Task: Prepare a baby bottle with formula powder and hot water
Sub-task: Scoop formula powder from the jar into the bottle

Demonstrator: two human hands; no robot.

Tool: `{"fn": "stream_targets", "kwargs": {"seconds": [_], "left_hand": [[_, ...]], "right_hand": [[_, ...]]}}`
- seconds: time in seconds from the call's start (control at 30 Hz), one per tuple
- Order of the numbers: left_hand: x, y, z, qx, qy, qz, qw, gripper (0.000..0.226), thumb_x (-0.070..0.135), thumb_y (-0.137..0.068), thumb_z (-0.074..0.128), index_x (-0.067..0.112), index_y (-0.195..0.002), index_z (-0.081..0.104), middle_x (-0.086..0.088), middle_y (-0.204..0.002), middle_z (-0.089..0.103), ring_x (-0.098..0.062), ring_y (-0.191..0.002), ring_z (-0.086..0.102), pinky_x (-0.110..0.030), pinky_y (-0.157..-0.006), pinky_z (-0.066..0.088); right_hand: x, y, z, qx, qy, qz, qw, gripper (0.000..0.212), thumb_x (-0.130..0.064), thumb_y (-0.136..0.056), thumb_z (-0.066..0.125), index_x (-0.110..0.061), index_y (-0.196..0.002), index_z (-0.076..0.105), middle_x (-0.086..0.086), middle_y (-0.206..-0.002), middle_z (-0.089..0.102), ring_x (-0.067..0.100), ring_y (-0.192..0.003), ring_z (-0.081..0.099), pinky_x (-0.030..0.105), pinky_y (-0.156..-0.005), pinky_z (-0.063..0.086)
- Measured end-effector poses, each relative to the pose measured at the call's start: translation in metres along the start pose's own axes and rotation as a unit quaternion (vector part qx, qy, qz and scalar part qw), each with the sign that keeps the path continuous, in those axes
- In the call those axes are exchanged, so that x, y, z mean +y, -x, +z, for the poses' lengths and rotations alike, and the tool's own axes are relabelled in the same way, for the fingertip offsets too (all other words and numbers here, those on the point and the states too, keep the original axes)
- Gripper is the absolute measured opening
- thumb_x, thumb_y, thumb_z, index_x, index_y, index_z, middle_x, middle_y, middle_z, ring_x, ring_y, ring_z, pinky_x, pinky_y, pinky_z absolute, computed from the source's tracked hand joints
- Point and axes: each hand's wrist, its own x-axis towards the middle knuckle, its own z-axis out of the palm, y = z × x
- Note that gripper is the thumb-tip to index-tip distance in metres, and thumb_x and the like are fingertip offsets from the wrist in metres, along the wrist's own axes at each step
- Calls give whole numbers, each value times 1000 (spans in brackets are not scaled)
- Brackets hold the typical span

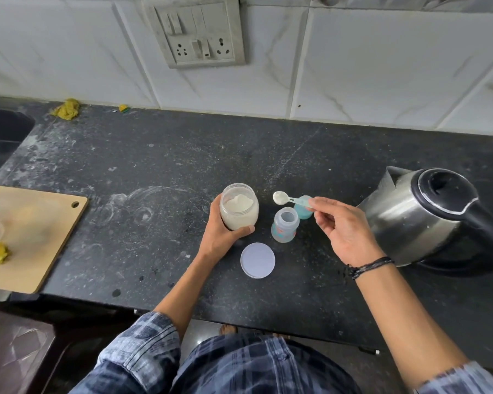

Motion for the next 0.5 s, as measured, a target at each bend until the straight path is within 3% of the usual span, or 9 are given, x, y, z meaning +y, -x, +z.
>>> {"fn": "stream_targets", "kwargs": {"seconds": [0.1, 0.17, 0.27, 0.33, 0.4, 0.5], "left_hand": [[-3, 5, -5, -6, 1, -26, 1000, 115, 20, -62, 92, 31, -155, 25, 14, -157, 30, -5, -144, 36, -35, -120, 34], [-2, 15, -6, 44, 10, -39, 998, 116, 16, -61, 81, 29, -158, 19, 11, -159, 23, -8, -147, 30, -36, -124, 27], [14, 45, -5, 188, 37, 14, 981, 83, 7, -69, 65, 24, -146, 39, 0, -137, 41, -14, -126, 48, -28, -110, 39], [25, 63, -3, 238, 41, 72, 968, 57, 3, -74, 62, 24, -126, 53, -3, -117, 52, -18, -106, 54, -32, -97, 47], [30, 68, 1, 216, 12, 121, 969, 40, 2, -77, 63, 22, -112, 59, 2, -107, 59, -17, -97, 58, -36, -89, 50], [37, 65, 12, 124, -47, 162, 978, 32, 6, -83, 67, 22, -110, 62, 13, -110, 63, -16, -101, 62, -33, -88, 51]], "right_hand": [[3, 1, -7, 3, -23, 18, 1000, 6, 0, -84, 78, -5, -88, 77, 9, -87, 79, 9, -77, 72, 14, -65, 57], [5, 3, -11, 6, -28, 22, 999, 7, -1, -84, 78, -4, -90, 77, 10, -91, 79, 10, -81, 73, 14, -67, 58], [9, 7, -19, 19, -16, 3, 1000, 12, -1, -84, 78, 0, -97, 77, 13, -96, 79, 12, -85, 73, 16, -67, 58], [12, 9, -23, 33, -5, -20, 999, 18, -1, -84, 79, 3, -102, 76, 13, -95, 79, 13, -82, 72, 17, -68, 58], [15, 11, -26, 46, 1, -39, 998, 20, 0, -84, 79, 5, -103, 76, 14, -94, 77, 12, -78, 69, 17, -67, 57], [18, 13, -30, 61, 15, -61, 996, 17, -1, -84, 80, 3, -100, 77, 17, -95, 78, 12, -76, 69, 18, -67, 57]]}}
